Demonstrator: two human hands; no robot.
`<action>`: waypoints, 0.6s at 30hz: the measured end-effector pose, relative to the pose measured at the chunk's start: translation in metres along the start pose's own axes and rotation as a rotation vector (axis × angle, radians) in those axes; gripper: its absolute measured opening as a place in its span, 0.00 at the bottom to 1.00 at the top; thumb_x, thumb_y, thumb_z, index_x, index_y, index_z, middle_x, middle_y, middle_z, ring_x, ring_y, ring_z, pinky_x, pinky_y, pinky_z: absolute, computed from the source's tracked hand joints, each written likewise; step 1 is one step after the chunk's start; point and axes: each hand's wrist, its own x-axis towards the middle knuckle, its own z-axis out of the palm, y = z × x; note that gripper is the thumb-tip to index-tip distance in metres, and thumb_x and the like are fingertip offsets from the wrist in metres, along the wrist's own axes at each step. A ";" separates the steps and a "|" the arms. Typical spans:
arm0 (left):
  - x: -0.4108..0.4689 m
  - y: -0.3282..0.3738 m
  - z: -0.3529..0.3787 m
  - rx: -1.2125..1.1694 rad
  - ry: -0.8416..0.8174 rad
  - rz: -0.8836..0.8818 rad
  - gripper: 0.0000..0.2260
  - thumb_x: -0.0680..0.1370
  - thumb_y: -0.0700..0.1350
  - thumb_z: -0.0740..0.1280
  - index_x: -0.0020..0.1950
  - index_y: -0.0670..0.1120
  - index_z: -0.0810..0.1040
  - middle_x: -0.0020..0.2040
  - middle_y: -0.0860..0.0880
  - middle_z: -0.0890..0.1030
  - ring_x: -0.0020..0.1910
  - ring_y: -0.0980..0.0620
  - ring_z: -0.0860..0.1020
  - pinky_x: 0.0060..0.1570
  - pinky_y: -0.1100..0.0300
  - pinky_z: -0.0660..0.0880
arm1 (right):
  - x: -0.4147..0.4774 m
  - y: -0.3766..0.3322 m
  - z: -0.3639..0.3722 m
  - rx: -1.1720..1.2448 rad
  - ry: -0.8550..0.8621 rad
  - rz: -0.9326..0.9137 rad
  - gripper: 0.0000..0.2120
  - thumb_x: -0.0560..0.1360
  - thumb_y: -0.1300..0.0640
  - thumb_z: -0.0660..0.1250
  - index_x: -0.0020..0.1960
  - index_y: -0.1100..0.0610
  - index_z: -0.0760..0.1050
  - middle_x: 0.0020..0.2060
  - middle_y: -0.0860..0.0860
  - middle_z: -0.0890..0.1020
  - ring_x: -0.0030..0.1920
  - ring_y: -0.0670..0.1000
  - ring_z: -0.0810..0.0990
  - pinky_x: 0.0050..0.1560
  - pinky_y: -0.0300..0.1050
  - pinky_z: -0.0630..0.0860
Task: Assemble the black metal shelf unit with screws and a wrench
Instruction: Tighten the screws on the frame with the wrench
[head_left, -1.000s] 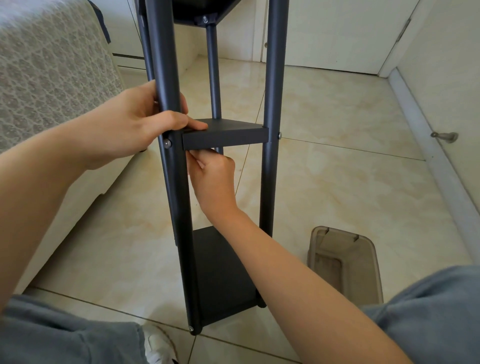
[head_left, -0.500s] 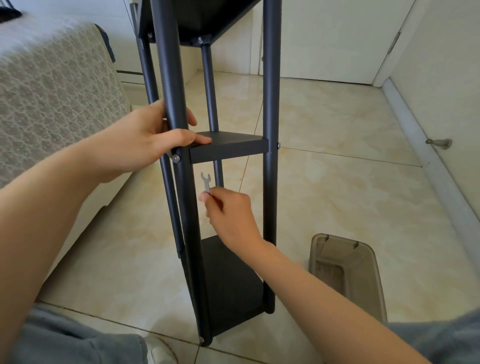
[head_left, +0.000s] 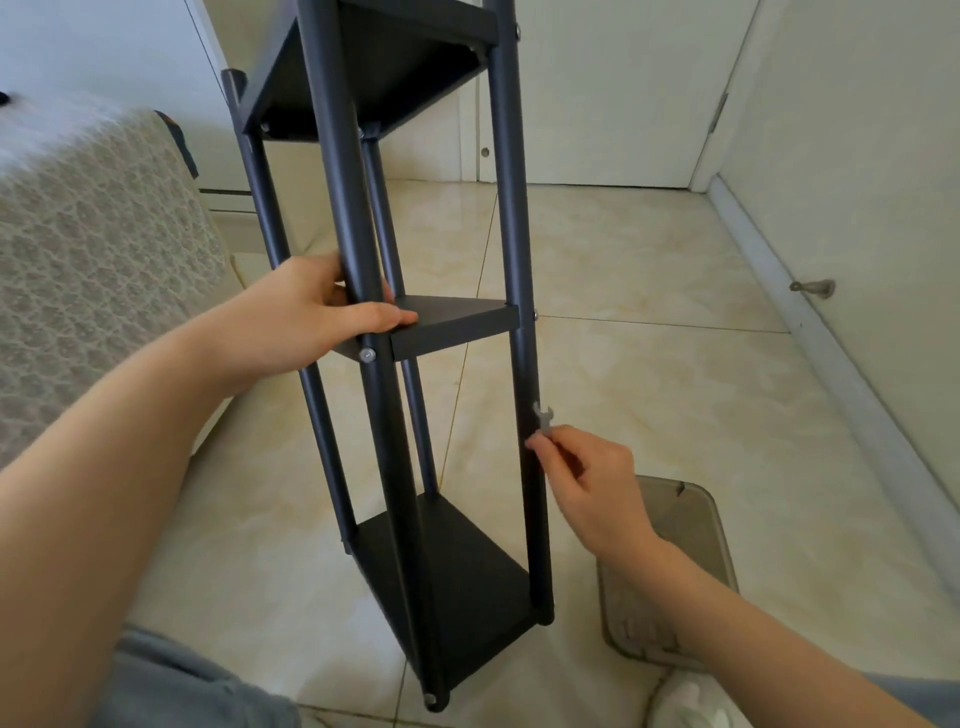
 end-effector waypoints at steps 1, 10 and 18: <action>0.000 0.001 0.001 0.003 -0.009 -0.004 0.21 0.65 0.62 0.70 0.52 0.52 0.79 0.43 0.62 0.83 0.45 0.66 0.81 0.35 0.76 0.74 | -0.003 0.011 -0.006 -0.025 0.022 0.019 0.10 0.79 0.51 0.63 0.50 0.54 0.81 0.34 0.43 0.79 0.35 0.43 0.78 0.36 0.31 0.72; -0.004 0.006 0.008 0.056 -0.014 -0.013 0.17 0.70 0.60 0.70 0.54 0.52 0.79 0.49 0.53 0.83 0.47 0.59 0.82 0.44 0.67 0.75 | -0.053 0.132 -0.046 -0.633 -0.292 0.564 0.13 0.81 0.52 0.60 0.40 0.52 0.77 0.33 0.47 0.79 0.35 0.49 0.78 0.37 0.46 0.76; -0.005 0.008 0.012 0.063 -0.004 -0.015 0.13 0.72 0.58 0.71 0.52 0.53 0.79 0.46 0.53 0.84 0.46 0.62 0.82 0.38 0.71 0.77 | -0.076 0.163 -0.035 -0.683 -0.605 0.823 0.08 0.81 0.58 0.59 0.42 0.55 0.68 0.43 0.52 0.79 0.45 0.54 0.80 0.43 0.44 0.75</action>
